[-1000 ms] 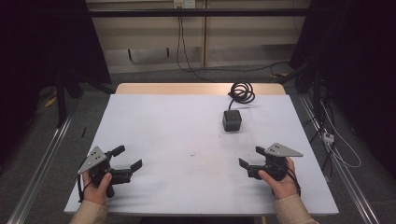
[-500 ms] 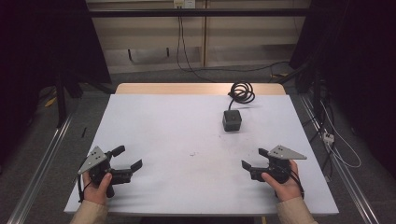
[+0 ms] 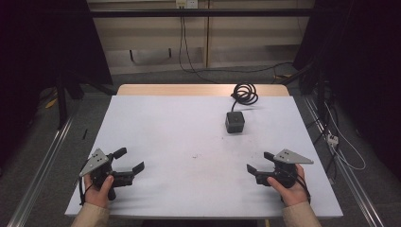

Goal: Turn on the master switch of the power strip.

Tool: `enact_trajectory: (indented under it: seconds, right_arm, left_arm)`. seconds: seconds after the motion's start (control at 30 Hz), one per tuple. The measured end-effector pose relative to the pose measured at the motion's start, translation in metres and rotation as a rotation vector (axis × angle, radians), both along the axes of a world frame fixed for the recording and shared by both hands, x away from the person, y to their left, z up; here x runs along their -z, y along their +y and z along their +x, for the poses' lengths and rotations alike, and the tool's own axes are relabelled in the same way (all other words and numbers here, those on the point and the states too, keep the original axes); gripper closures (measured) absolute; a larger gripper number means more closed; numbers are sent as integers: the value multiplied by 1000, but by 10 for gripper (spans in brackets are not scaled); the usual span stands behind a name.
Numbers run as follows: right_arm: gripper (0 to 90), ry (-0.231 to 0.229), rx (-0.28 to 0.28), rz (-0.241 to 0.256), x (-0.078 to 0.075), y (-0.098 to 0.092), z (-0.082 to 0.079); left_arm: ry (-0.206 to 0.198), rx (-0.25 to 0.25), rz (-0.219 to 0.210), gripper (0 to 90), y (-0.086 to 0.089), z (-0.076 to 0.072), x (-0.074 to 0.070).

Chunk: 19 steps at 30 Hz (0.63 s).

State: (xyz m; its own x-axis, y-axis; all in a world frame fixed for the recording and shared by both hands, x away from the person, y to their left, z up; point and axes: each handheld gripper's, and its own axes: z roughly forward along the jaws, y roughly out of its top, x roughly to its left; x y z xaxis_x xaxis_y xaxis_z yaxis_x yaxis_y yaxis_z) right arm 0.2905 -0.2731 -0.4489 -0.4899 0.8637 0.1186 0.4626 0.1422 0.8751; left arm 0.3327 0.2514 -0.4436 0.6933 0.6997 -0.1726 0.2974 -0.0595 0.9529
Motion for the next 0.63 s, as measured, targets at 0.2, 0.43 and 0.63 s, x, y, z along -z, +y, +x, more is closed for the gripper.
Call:
enact_trajectory:
  seconds: [0.2,0.43,0.63]
  right_arm:
    - [143,-2,5,-5,1,-3,-2]
    - [143,-1,16,-12,2,-4,-2]
    - [139,1,6,-25,4,1,2]
  left_arm:
    - [-2,1,3,37,0,0,0]
    - [-2,7,14,38,-1,-1,-1]
    - [-2,4,16,38,0,-1,-1]
